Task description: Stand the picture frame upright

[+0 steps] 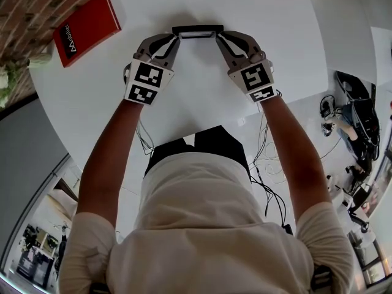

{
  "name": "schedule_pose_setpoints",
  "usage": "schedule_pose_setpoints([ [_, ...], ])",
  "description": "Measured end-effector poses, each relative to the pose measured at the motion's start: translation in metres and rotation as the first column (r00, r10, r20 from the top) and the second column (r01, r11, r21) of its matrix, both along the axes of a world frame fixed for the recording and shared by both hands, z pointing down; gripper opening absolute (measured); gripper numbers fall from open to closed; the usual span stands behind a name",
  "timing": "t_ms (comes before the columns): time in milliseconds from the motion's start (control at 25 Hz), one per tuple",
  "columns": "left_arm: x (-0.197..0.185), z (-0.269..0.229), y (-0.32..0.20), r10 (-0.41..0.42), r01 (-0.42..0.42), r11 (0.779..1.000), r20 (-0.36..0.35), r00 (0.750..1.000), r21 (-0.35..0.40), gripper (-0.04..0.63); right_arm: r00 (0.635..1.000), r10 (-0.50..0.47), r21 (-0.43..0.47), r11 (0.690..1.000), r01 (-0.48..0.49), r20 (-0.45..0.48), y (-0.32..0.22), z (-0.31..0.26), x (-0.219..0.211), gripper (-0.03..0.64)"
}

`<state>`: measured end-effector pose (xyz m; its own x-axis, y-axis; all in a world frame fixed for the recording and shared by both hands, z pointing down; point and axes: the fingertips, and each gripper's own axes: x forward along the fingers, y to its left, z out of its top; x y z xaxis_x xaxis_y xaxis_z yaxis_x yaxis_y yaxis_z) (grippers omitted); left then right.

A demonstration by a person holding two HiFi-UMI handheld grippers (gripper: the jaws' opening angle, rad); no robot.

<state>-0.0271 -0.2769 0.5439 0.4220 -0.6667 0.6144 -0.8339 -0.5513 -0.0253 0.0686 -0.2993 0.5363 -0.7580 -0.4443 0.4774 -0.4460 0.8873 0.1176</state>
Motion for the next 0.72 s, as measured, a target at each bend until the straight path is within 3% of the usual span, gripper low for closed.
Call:
schedule_pose_setpoints([
  [720, -0.0021, -0.0002, 0.0002, -0.005, 0.004, 1.000, -0.016, 1.000, -0.011, 0.038, 1.000, 0.006, -0.030, 1.000, -0.006, 0.016, 0.0005, 0.0000, -0.0010, 0.032],
])
